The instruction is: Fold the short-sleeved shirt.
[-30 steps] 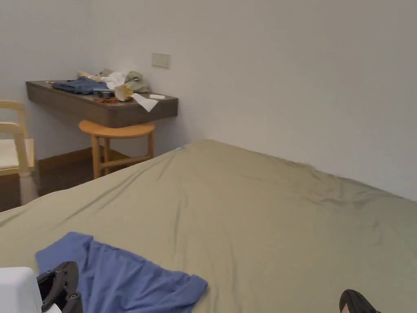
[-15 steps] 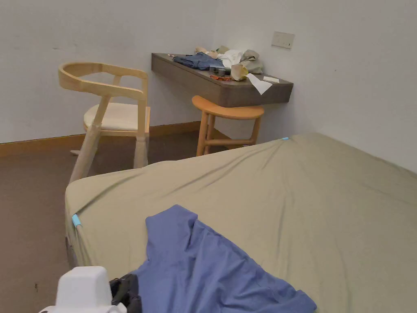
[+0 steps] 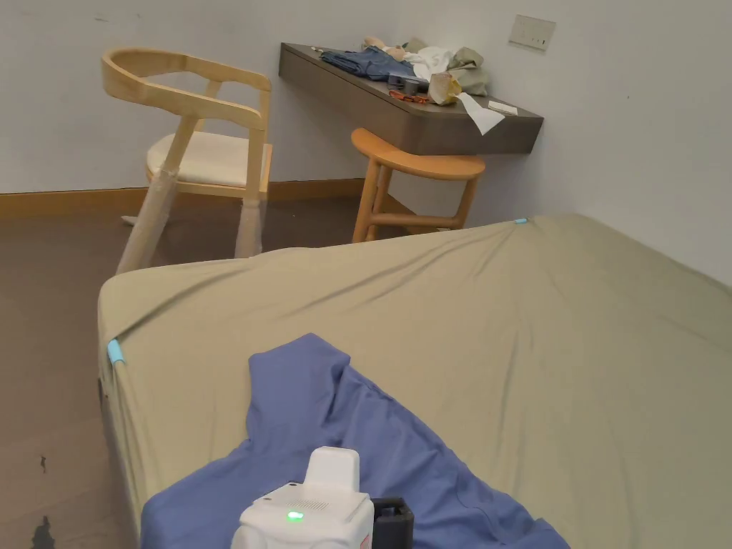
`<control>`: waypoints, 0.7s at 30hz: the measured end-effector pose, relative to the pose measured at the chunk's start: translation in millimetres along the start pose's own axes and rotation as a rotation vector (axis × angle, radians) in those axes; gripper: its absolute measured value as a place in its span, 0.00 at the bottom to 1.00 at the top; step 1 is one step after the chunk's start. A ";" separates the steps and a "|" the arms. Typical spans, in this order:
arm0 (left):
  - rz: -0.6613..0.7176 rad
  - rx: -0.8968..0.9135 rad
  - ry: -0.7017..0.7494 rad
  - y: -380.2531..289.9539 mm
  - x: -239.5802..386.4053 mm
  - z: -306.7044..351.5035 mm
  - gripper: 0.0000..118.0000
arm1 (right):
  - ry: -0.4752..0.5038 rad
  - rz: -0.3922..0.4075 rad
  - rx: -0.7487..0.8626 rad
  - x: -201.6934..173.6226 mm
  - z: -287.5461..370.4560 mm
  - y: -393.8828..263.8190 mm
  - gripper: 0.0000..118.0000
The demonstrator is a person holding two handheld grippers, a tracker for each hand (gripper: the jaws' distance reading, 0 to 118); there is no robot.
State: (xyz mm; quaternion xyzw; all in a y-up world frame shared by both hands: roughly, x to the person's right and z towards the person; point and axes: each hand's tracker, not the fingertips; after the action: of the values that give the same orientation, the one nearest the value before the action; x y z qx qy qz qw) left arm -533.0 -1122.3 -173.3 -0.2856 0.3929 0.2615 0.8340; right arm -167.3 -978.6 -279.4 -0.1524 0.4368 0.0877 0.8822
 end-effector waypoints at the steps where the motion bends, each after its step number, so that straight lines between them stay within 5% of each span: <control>1: 0.002 -0.089 0.011 3.1 2.8 -9.9 0.72 | -0.009 0.005 -0.009 0.1 -2.2 -0.3 0.01; 2: -0.023 -0.097 0.083 2.6 7.6 -14.6 0.67 | -0.017 0.013 -0.016 0.1 -3.8 -0.6 0.01; 5: -0.079 -0.036 0.045 10.4 16.3 -6.6 0.15 | -0.026 0.007 -0.026 2.2 -7.5 -1.1 0.01; 6: -0.070 -0.037 0.045 11.8 15.3 -4.1 0.05 | -0.029 -0.005 -0.031 3.2 -8.6 -1.0 0.01; 11: 0.303 -0.049 -0.149 23.6 -6.6 12.1 0.05 | -0.042 -0.050 -0.033 10.7 -7.4 0.6 0.01; 13: 0.305 -0.033 -0.169 28.8 -5.9 17.1 0.05 | -0.053 -0.055 -0.030 25.3 47.0 -25.0 0.01; 21: 0.296 0.118 -0.488 61.6 70.4 65.0 0.05 | -0.173 -0.118 0.036 61.0 88.4 -24.4 0.01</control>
State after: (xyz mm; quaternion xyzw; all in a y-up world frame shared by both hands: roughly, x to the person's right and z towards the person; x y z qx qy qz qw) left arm -501.7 -1019.9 -212.3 -0.1051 0.2328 0.4180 0.8718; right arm -57.7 -969.6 -272.8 -0.1539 0.3509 0.0402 0.9228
